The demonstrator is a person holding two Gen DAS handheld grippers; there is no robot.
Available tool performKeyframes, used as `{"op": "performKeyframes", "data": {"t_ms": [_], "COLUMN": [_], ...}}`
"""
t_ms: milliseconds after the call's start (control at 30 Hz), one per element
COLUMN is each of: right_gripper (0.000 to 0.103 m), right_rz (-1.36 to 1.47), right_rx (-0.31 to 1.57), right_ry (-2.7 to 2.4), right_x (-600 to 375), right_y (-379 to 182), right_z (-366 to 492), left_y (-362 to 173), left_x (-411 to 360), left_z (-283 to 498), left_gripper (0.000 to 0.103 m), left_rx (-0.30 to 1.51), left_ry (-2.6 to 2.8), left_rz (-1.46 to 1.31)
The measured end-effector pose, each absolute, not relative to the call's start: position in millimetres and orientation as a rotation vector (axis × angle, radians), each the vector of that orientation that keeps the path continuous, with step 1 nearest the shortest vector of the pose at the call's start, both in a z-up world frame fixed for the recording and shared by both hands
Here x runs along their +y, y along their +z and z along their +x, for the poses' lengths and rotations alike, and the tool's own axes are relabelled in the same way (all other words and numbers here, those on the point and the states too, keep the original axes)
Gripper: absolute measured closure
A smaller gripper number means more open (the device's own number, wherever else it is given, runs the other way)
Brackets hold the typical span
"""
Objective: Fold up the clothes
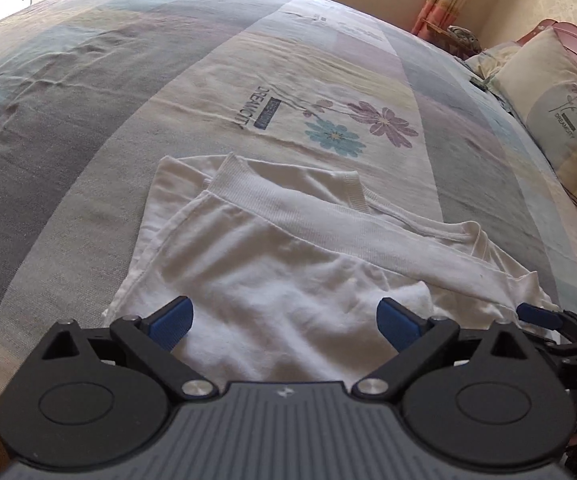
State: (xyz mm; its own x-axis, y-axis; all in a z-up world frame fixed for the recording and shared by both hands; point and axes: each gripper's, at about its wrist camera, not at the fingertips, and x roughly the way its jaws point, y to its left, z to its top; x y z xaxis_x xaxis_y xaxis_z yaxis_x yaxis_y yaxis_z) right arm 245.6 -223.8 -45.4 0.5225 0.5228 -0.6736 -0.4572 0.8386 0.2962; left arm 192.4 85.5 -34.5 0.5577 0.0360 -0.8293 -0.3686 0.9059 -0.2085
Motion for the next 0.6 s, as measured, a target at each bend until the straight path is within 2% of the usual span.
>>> {"op": "performKeyframes", "data": {"t_ms": [200, 300, 433, 600], "right_gripper": [0.0, 0.0, 0.0, 0.0], "right_rz": [0.058, -0.02, -0.034, 0.034], "right_rx": [0.865, 0.83, 0.881, 0.875], "right_ry": [0.578, 0.605, 0.532, 0.527], "right_x": [-228, -226, -236, -259], "right_y": [-25, -20, -37, -31], "right_z": [236, 221, 215, 205], "left_y": [-7, -10, -40, -21], "left_x": [73, 60, 69, 61], "left_z": [194, 206, 216, 222], "left_gripper": [0.009, 0.009, 0.01, 0.007], "left_rx": [0.86, 0.866, 0.931, 0.874], "left_ry": [0.162, 0.123, 0.211, 0.147], "left_rz": [-0.346, -0.293, -0.331, -0.307]}}
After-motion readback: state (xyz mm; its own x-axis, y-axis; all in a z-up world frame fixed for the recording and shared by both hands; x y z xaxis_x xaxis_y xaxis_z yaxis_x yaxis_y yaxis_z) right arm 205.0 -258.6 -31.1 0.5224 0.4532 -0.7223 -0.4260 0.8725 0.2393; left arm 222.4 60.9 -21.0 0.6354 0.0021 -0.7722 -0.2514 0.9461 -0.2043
